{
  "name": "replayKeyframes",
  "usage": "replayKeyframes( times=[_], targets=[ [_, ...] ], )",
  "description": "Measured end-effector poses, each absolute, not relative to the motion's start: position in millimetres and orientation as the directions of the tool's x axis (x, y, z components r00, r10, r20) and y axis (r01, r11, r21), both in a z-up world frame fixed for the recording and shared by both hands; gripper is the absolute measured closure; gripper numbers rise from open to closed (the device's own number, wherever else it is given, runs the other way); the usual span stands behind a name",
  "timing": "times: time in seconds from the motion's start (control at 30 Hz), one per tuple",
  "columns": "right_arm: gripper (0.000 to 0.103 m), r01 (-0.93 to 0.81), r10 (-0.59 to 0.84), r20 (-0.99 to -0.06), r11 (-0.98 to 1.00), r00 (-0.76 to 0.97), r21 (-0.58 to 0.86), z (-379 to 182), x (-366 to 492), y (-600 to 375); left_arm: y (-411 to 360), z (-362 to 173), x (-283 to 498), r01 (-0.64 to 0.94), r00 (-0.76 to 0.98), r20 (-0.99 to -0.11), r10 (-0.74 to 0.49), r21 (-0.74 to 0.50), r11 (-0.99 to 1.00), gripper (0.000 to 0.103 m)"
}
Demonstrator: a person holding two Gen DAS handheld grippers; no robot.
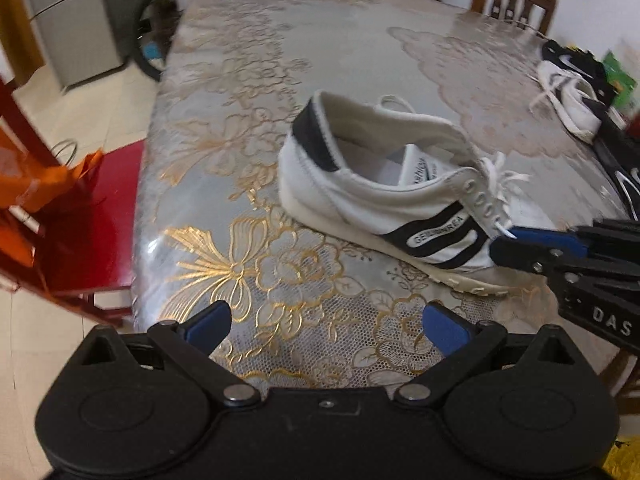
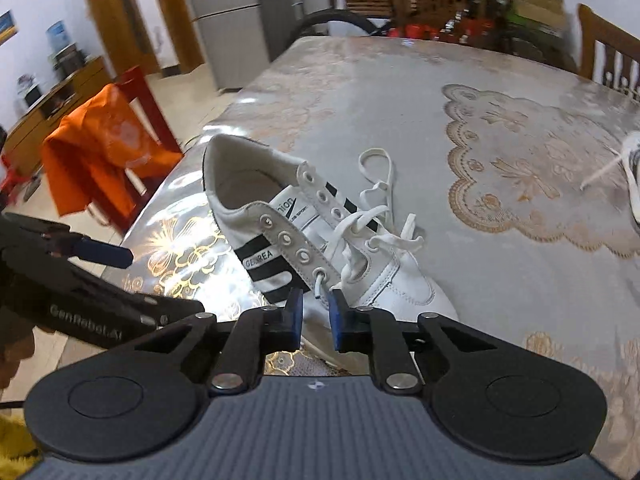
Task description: Lace up shoes with both hands
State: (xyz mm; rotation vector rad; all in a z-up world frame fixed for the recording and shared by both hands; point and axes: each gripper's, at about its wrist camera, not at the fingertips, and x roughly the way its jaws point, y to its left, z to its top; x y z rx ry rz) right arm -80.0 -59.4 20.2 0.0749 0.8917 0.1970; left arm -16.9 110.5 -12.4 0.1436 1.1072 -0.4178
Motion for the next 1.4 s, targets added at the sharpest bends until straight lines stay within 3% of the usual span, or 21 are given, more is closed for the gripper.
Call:
replayKeyframes(
  times=[0.27,0.3,0.33,0.47,0.57,0.67,0.8,1.03,1.27,1.4],
  targets=[
    [0.088,-0.07,0.167,-0.749,0.985,0.641,0.16,19,-77,-62,113,-11,-15,0.439,0.378,-0.883,-0.279,-0.094,0.894,0.001],
    [0.091,-0.066,0.169,-0.742,0.984,0.649,0.167,19,-77,-63,114,-11,-15,0.439,0.38,-0.881,-0.281,-0.096,0.893,0.001],
    [0.101,-0.058,0.164,-0.734,0.984,0.659,0.168,20,-77,-64,114,-11,-15,0.439,0.382,-0.88,-0.283,-0.097,0.893,0.001],
    [0.101,-0.043,0.161,-0.686,0.982,0.709,0.185,31,-84,-68,114,-7,-18,0.439,0.393,-0.874,-0.286,-0.094,0.893,0.001],
    [0.101,-0.052,0.204,-0.576,0.961,0.792,0.27,68,-106,-79,113,-5,-17,0.442,0.401,-0.868,-0.293,-0.098,0.892,0.001],
    [0.101,-0.101,0.258,-0.4,0.923,0.879,0.372,116,-128,-97,109,-5,-15,0.449,0.402,-0.865,-0.301,-0.101,0.888,0.001],
    [0.101,-0.175,0.268,-0.172,0.889,0.948,0.424,178,-147,-117,101,-3,-15,0.475,0.4,-0.861,-0.314,-0.098,0.874,0.001],
    [0.101,-0.264,0.242,0.106,0.871,0.965,0.414,250,-178,-138,93,-4,-14,0.499,0.394,-0.858,-0.329,-0.1,0.861,0.001],
    [0.102,-0.307,0.218,0.27,0.883,0.938,0.355,292,-198,-146,91,-5,-7,0.498,0.388,-0.857,-0.34,-0.115,0.859,0.001],
    [0.101,-0.281,0.192,0.274,0.898,0.942,0.339,293,-201,-149,91,-5,-3,0.498,0.388,-0.856,-0.342,-0.117,0.859,0.001]
  ],
)
